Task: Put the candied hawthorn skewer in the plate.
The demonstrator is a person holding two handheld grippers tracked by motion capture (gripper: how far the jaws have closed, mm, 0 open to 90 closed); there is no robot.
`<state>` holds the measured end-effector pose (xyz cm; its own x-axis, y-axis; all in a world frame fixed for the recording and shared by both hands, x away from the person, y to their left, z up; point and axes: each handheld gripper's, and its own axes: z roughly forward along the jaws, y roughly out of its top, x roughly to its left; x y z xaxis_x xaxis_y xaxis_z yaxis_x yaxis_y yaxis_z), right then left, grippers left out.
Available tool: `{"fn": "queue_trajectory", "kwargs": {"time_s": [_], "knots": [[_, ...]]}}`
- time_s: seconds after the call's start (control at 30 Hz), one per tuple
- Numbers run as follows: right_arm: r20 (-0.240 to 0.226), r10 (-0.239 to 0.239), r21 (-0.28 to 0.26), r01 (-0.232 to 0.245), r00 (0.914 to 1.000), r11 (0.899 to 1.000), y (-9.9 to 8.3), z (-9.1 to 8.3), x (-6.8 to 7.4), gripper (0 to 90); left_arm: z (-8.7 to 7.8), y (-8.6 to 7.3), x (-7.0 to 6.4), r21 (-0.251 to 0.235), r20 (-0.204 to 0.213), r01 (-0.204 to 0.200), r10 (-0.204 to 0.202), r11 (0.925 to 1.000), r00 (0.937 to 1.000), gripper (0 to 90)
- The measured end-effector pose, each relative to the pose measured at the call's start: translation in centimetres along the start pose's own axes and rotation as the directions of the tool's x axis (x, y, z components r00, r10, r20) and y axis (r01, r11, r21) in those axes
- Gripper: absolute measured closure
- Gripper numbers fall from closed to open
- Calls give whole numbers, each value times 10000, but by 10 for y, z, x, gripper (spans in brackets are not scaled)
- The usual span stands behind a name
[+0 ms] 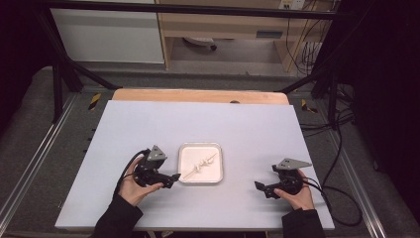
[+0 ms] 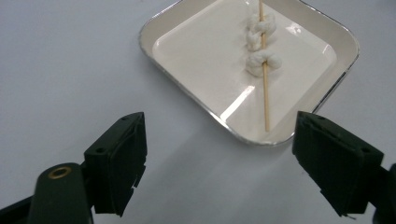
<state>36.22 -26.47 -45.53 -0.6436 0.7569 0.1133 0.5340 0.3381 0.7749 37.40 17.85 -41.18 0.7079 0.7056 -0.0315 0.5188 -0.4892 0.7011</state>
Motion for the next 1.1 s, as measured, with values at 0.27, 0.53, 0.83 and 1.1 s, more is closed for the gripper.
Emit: {"fn": "queue_trajectory", "kwargs": {"time_s": [0.27,0.53,0.83,1.1], "knots": [[0,-3,-16,3,10000,10000,0,-1,0,7,-18,-32,18,-271,-195,342,-348,9990,9992,127],[-10,19,0,-19,10000,10000,-1,-1,0,7,-31,-63,38,-660,-487,882,-915,9939,9946,115],[-53,14,-7,-14,10000,10000,-2,-1,1,7,-37,-81,48,-778,-607,1178,-1227,9900,9906,108],[-113,91,-30,-91,9999,10000,-3,-2,0,7,-35,-83,47,-693,-605,1119,-1161,9913,9914,109]]}}
